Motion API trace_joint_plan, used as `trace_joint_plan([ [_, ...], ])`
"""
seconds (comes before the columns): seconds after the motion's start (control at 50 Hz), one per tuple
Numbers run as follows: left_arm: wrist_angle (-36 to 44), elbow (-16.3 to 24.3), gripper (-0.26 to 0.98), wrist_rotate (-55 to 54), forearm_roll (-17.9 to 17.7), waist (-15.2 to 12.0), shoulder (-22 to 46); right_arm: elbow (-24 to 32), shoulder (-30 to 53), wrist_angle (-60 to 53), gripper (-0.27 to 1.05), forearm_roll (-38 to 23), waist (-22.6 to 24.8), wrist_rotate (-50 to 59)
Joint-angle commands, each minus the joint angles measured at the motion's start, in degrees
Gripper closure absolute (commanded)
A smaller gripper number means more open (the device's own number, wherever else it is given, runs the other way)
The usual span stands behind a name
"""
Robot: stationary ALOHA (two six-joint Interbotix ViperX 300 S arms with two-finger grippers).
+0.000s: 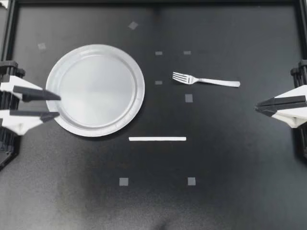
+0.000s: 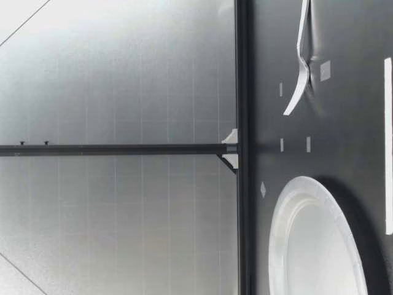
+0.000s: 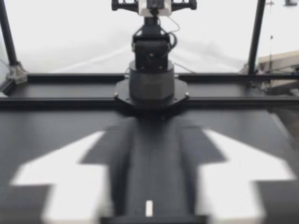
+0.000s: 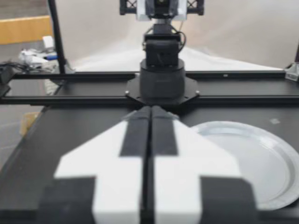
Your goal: Pick up the fork and place it on the plate.
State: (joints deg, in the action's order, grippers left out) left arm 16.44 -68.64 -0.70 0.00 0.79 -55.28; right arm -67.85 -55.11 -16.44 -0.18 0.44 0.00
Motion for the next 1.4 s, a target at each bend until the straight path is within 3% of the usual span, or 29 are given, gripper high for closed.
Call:
trace_joint_plan([
  [0.0, 0.6, 0.0, 0.64, -0.8, -1.5, -0.1, -0.4, 0.6, -0.2, -0.6, 0.77, 0.0, -0.4, 0.1],
  [0.06, 0.4, 0.0, 0.73, -2.2, -4.5, -0.1, -0.7, 0.5, -0.9, -0.5, 0.77, 0.3, -0.9, 0.5],
  [0.16, -4.7, 1.8, 0.76, -2.7, -9.0, -0.1, 0.2, 2.9, -1.3, 4.3, 0.77, 1.0, -2.5, 1.7],
  [0.32, -23.4, 8.9, 0.76, -2.2, -8.8, -0.9, 5.6, 13.1, 3.9, 26.5, 0.77, 1.1, -9.6, 2.8],
  [0.38, -24.7, 10.5, 0.75, -2.0, -8.7, -0.9, 8.2, 16.0, 7.0, 32.3, 0.77, 1.0, -12.3, 3.3],
  [0.54, -18.9, 11.1, 0.75, -2.1, -8.8, -0.9, 15.2, 21.4, 18.5, 40.6, 0.65, 0.8, -17.1, 2.5],
  [0.68, -12.7, 10.2, 0.68, -2.0, -8.8, -0.9, 19.6, 25.7, 30.9, 43.6, 0.32, -0.7, -17.9, 0.2],
  [0.76, -10.5, 9.2, 0.55, -2.0, -8.8, -0.9, 20.7, 27.8, 38.8, 45.4, 0.14, -1.0, -19.3, -2.3],
  [1.0, -1.8, 5.7, 0.01, -2.1, -8.8, 1.1, 21.1, 32.0, 53.1, 51.7, 0.25, -1.0, -23.7, -8.5],
  [1.2, 2.7, 5.6, 0.06, -1.9, -8.7, 5.3, 23.6, 34.7, 57.2, 51.6, 0.25, -0.8, -26.8, -8.3],
  [1.38, 4.0, 6.4, 0.07, -1.9, -8.7, 7.3, 26.8, 35.7, 60.2, 51.6, 0.25, -0.9, -27.0, -8.5],
])
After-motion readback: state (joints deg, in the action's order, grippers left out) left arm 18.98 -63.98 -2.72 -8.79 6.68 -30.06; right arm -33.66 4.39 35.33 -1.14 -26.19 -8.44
